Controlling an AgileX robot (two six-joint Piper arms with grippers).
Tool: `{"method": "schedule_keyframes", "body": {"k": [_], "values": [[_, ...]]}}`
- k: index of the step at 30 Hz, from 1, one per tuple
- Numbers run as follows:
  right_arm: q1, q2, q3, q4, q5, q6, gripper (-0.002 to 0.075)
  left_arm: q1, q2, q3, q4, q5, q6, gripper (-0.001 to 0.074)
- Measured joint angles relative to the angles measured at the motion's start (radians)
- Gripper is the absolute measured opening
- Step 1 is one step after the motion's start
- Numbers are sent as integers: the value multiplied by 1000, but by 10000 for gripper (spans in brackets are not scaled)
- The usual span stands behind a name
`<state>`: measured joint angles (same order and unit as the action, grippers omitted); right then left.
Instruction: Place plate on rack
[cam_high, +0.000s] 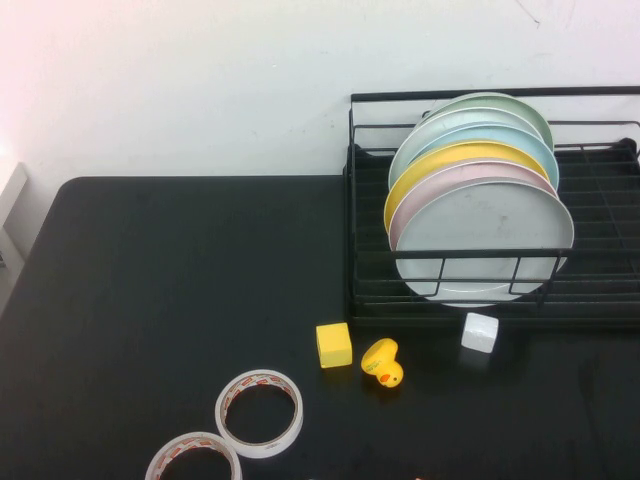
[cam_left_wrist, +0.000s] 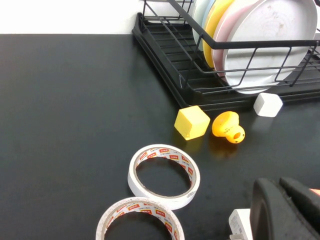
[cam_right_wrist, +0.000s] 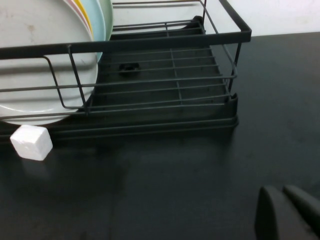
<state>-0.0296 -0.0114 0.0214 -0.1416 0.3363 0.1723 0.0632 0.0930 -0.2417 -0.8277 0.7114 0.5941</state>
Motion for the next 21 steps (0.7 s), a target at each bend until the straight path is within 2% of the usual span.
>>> {"method": "schedule_keyframes", "body": {"k": [12,17,19,21], "values": [[0,0,-1,0,5,0,-2,0,0,0,3,0,0,-1],[0,0,-1,-2,5,0,-2,0,0,16,33,-106,-13,-1],[0,0,-1,-2,5,0,-2,0,0,31,93,-185,-99,-1],[0,0,-1,-2,5,0,-2,0,0,51,212,-247,-260,-1]]}}
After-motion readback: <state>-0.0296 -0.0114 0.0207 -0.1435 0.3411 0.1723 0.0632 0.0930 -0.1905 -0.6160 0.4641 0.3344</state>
